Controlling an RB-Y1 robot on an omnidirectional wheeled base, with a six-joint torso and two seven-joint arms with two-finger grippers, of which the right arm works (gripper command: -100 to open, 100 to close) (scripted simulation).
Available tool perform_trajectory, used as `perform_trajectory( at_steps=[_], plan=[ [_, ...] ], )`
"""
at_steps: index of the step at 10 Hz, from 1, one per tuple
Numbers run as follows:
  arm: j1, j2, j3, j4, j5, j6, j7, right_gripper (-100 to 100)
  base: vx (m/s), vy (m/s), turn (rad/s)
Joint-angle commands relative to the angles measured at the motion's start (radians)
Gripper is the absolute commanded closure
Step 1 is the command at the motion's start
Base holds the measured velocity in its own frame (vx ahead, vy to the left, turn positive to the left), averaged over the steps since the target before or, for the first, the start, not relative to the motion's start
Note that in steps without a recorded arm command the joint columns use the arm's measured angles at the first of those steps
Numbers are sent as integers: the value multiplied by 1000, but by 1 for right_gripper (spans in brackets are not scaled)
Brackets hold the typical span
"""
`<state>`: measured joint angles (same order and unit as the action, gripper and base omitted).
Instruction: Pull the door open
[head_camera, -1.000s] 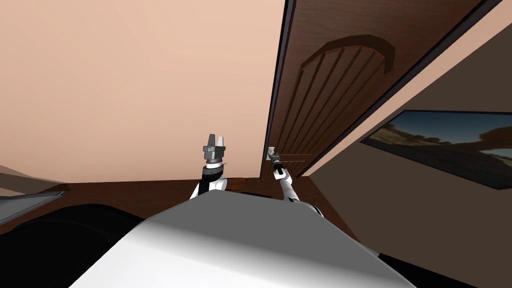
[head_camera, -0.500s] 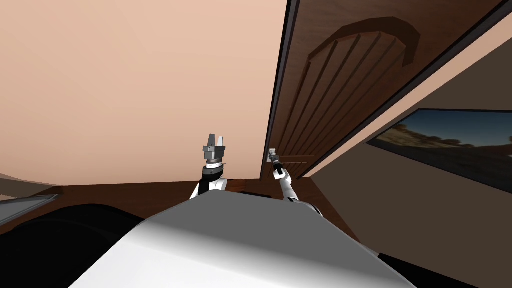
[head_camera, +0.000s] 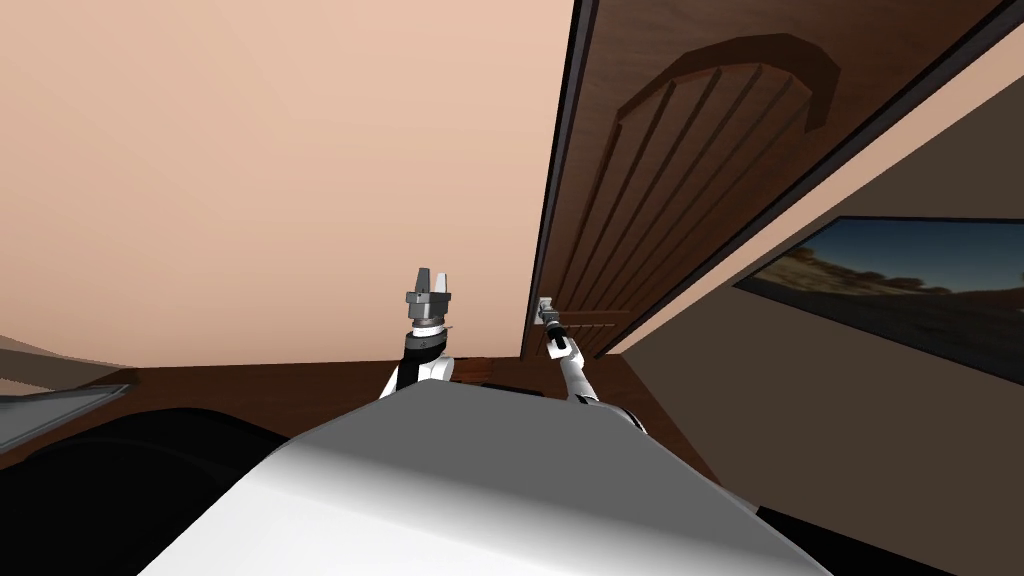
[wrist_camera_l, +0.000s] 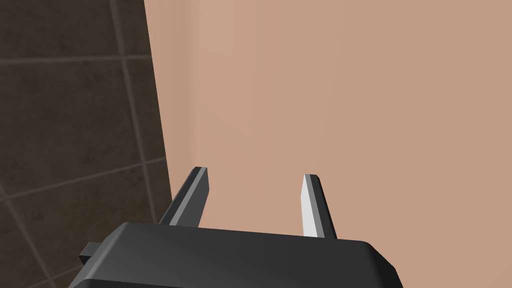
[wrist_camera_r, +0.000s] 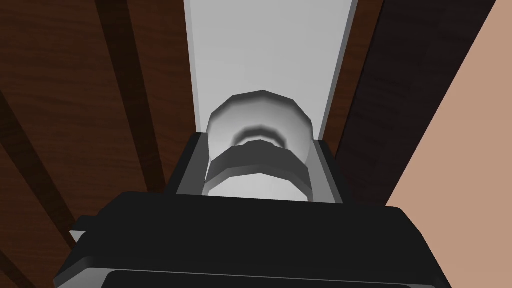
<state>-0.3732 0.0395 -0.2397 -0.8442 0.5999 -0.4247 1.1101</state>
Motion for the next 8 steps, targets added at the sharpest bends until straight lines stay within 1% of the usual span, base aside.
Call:
perform_trajectory(
  at_steps=[1, 4, 6, 8],
  plan=[
    [2, -2, 0, 4, -7, -1, -11, 100, -146, -14, 56],
    [3, -15, 0, 5, -26, -2, -39, 100, -187, -29, 69],
    [4, -27, 0, 5, -48, -2, -73, 100, -183, -12, 72],
    [6, -40, 0, 5, -70, -3, -106, 100, -150, -9, 123]
  ],
)
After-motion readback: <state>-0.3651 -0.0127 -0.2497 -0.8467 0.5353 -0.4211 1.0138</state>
